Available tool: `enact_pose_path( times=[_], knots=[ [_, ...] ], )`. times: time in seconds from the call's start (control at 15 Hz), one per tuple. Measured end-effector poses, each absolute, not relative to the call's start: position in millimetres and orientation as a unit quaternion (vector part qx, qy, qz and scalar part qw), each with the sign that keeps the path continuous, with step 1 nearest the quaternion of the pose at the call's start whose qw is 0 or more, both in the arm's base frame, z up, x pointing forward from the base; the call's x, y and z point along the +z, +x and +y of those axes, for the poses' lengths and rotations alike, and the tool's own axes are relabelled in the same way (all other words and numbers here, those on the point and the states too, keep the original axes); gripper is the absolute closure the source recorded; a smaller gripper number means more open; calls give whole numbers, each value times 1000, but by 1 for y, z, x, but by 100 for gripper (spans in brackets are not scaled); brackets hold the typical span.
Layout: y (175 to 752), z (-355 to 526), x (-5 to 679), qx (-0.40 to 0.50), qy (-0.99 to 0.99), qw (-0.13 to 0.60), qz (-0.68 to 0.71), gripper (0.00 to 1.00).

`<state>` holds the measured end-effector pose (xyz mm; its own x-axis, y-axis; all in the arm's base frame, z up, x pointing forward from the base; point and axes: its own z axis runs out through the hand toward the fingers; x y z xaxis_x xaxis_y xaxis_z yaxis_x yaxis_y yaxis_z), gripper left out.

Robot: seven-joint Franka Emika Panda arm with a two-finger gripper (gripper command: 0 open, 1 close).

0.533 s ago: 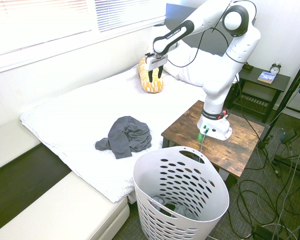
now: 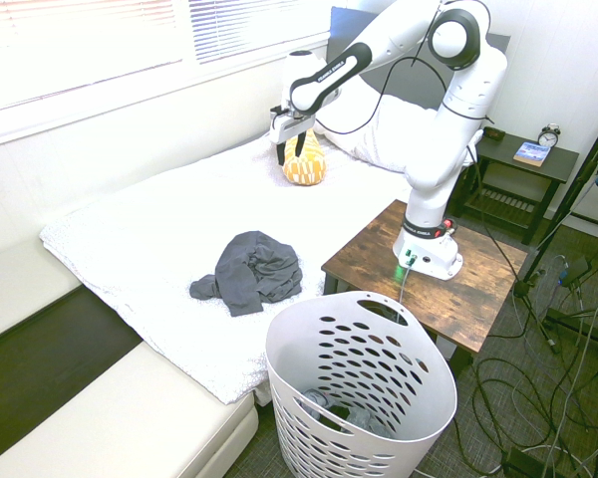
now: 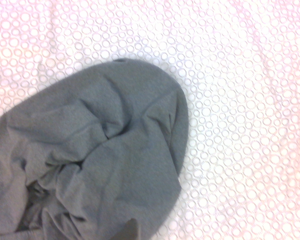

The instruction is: Put my clothes in the laundry bag

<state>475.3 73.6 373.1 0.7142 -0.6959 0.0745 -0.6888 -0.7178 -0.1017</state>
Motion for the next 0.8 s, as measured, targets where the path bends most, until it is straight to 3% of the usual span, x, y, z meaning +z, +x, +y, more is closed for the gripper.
enact_pose_path(
  times=[0.4, 0.8],
  knots=[
    [528, 192, 302, -18, -945, 46, 324, 0],
    [496, 274, 178, 6, -962, 19, 272, 0]
  ],
)
